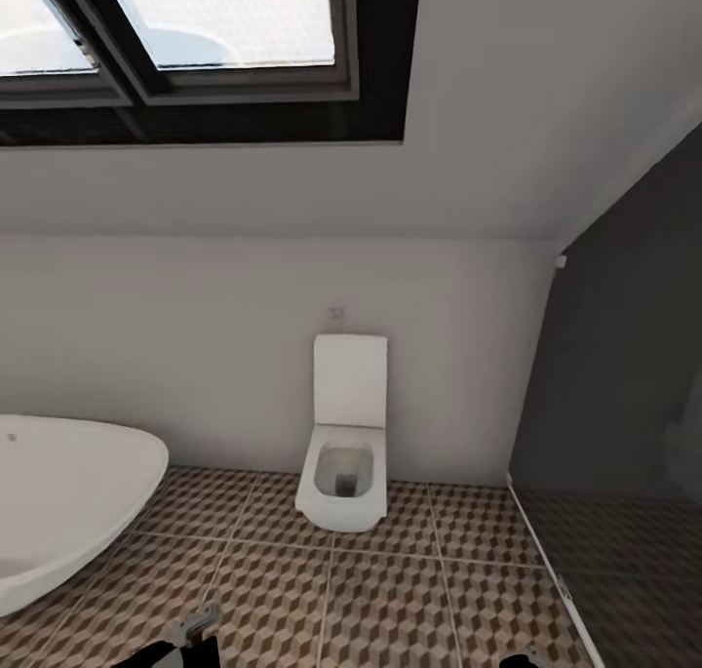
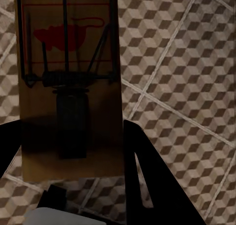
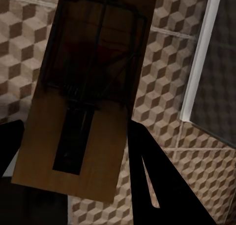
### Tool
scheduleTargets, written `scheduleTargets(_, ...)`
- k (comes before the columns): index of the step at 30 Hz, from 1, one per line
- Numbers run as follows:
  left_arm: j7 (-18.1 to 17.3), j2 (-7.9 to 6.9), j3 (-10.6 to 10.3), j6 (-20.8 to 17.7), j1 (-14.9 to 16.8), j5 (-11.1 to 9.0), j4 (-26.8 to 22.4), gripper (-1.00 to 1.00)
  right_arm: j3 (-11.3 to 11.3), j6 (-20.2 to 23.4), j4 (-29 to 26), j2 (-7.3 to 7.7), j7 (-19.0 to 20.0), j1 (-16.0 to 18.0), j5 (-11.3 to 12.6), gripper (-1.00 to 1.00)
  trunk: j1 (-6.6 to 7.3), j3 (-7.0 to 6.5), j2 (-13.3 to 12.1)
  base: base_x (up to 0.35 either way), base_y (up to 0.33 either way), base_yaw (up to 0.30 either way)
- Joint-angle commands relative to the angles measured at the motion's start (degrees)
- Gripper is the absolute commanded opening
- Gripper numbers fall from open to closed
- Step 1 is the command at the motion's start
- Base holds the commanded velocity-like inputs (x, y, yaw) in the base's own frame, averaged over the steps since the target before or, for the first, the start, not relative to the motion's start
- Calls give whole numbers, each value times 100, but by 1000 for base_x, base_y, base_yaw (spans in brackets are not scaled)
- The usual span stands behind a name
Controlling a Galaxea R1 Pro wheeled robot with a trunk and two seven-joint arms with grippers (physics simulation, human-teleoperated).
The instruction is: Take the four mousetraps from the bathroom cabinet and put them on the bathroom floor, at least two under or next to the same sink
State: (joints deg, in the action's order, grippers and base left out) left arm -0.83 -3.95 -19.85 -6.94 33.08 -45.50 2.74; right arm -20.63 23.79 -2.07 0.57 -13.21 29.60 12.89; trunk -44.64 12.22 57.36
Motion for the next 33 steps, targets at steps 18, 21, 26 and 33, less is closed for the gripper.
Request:
scheduleTargets(18,-5,-2,-45,-13,5,-46,7,-100,-55,7,8,7,59,2,75,-100,-3,5,5,51,314,-21)
scheduleTargets(21,-3,-1,-45,-11,5,-46,7,-100,-64,-68,18,9,61,2,69,-100,-3,5,5,1,169,0)
scheduleTargets(26,2,-1,-45,-9,5,-47,7,-100,-77,-144,28,5,63,2,60,-100,-3,5,5,0,58,0)
scheduleTargets(33,1,0,-45,-9,5,-47,2,-100,-75,-161,31,10,62,-5,57,-100,-3,5,5,0,11,0)
